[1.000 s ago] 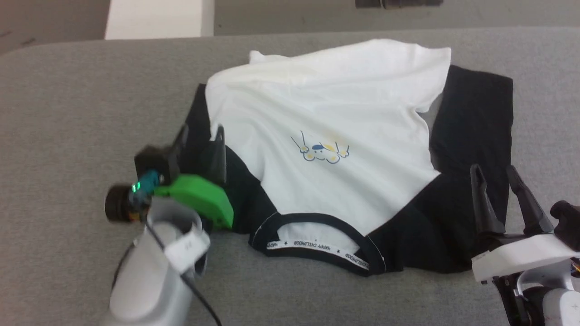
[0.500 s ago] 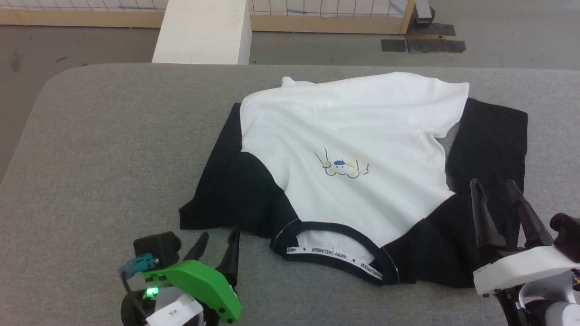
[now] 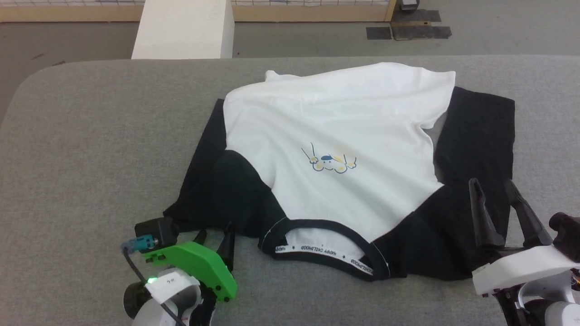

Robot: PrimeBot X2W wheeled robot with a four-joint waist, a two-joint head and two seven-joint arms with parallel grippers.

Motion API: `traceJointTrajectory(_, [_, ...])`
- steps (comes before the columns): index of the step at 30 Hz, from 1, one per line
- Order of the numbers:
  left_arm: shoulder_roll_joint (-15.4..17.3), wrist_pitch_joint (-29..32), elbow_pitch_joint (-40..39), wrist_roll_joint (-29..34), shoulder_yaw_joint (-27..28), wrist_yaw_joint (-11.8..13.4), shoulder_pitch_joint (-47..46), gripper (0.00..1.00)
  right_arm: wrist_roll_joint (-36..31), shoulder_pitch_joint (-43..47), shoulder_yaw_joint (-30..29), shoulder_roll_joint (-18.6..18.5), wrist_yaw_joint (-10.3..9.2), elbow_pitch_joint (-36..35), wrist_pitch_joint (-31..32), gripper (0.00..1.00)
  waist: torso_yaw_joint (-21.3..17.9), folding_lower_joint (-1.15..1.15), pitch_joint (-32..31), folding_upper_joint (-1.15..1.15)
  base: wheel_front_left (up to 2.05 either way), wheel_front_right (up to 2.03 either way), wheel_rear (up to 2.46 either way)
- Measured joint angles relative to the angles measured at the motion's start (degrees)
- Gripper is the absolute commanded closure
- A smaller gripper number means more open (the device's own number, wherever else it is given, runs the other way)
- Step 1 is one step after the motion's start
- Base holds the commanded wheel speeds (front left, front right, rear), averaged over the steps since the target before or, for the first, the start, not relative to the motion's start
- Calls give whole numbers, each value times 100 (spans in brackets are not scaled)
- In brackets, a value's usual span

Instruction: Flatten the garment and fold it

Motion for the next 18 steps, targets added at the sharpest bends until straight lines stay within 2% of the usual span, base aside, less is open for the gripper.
traceJointTrajectory(11, [-58, -110, 383, -162, -35, -193, -334, 0, 3, -9, 13, 0, 0, 30, -37, 0, -34, 0, 107, 0, 0, 0, 0])
traceJointTrajectory(18, [-48, -167, 224, -123, -69, -208, -410, 0, 3, -10, 18, 1, 0, 33, -37, 0, -14, 0, 115, 0, 0, 0, 0])
